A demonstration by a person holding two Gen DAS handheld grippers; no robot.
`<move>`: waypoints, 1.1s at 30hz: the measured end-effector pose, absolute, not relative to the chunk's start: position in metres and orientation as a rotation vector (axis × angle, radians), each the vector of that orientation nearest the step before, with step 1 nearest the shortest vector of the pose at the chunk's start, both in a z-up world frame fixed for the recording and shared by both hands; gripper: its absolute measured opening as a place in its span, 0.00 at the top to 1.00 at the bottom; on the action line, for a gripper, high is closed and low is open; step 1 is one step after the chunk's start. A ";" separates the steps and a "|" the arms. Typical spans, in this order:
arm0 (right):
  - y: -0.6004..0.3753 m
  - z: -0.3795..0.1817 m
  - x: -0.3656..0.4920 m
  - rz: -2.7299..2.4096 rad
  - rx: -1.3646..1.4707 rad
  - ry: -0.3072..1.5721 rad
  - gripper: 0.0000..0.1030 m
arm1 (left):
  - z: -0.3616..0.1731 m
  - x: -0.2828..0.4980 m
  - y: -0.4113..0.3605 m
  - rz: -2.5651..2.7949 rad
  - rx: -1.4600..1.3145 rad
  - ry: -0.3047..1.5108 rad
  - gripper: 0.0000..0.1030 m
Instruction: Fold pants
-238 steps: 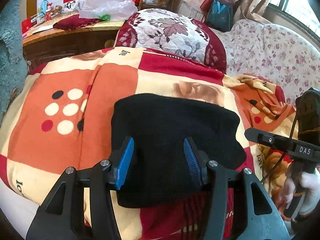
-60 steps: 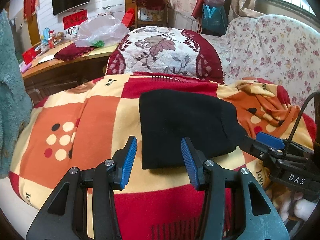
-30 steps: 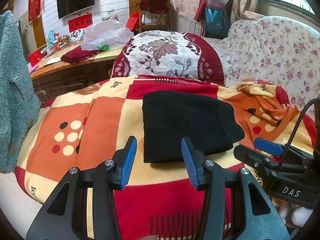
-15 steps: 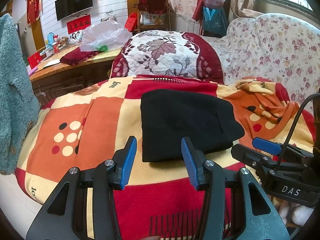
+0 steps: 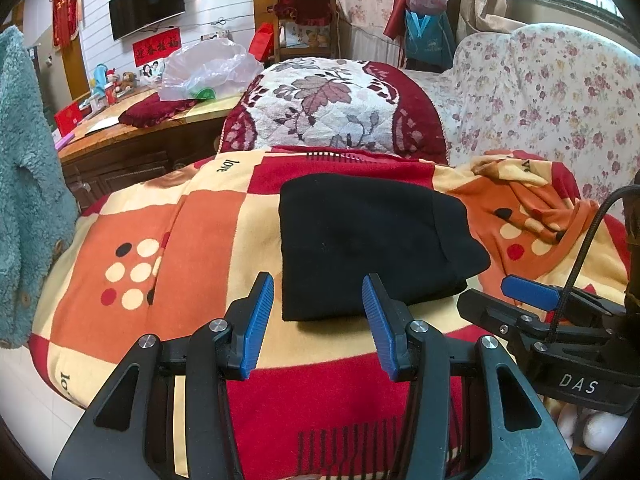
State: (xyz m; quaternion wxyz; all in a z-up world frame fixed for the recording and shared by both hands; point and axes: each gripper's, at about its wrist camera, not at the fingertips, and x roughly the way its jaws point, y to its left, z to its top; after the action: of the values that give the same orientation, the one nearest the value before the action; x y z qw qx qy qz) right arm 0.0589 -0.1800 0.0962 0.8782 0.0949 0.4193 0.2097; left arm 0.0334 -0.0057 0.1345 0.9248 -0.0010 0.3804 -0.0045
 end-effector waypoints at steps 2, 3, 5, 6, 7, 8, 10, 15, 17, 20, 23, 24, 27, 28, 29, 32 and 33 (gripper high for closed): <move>-0.179 0.096 0.059 0.438 0.197 0.877 0.32 | 0.133 0.033 -0.006 -0.010 -0.002 0.781 0.55; -0.179 0.096 0.058 0.437 0.198 0.877 0.32 | 0.133 0.033 -0.005 -0.010 -0.004 0.782 0.55; -0.179 0.095 0.058 0.437 0.198 0.877 0.32 | 0.134 0.033 -0.006 -0.009 -0.003 0.781 0.55; -0.179 0.095 0.058 0.438 0.198 0.876 0.32 | 0.132 0.033 -0.006 -0.008 -0.004 0.782 0.55; -0.179 0.095 0.058 0.437 0.198 0.876 0.32 | 0.131 0.034 -0.006 -0.008 -0.006 0.783 0.55; -0.179 0.095 0.058 0.437 0.198 0.877 0.32 | 0.131 0.033 -0.006 -0.008 -0.007 0.784 0.55; -0.179 0.095 0.058 0.437 0.199 0.877 0.32 | 0.131 0.034 -0.006 -0.011 -0.005 0.782 0.55; -0.179 0.095 0.059 0.438 0.198 0.877 0.32 | 0.130 0.033 -0.006 -0.013 -0.007 0.780 0.55; -0.179 0.095 0.059 0.438 0.198 0.876 0.32 | 0.131 0.034 -0.007 -0.013 -0.006 0.780 0.55; -0.179 0.095 0.059 0.437 0.198 0.877 0.32 | 0.131 0.034 -0.007 -0.013 -0.006 0.780 0.55; -0.179 0.094 0.060 0.438 0.197 0.880 0.32 | 0.132 0.034 -0.008 -0.015 -0.008 0.780 0.55; -0.178 0.093 0.060 0.437 0.197 0.880 0.32 | 0.132 0.034 -0.008 -0.014 -0.007 0.780 0.55; -0.178 0.093 0.059 0.437 0.198 0.882 0.32 | 0.132 0.034 -0.008 -0.014 -0.007 0.781 0.55; -0.178 0.093 0.059 0.437 0.197 0.880 0.32 | 0.132 0.034 -0.008 -0.015 -0.008 0.781 0.55; -0.178 0.093 0.059 0.436 0.197 0.880 0.32 | 0.133 0.034 -0.008 -0.016 -0.008 0.782 0.55; -0.177 0.092 0.059 0.435 0.199 0.884 0.32 | 0.133 0.035 -0.009 -0.016 -0.009 0.783 0.55; -0.178 0.092 0.059 0.435 0.198 0.883 0.32 | 0.133 0.034 -0.009 -0.017 -0.009 0.782 0.55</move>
State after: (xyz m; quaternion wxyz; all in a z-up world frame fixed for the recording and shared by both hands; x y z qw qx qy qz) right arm 0.0592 -0.1776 0.0923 0.8766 0.0948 0.4232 0.2087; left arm 0.0345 -0.0090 0.1328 0.9244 -0.0043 0.3813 -0.0081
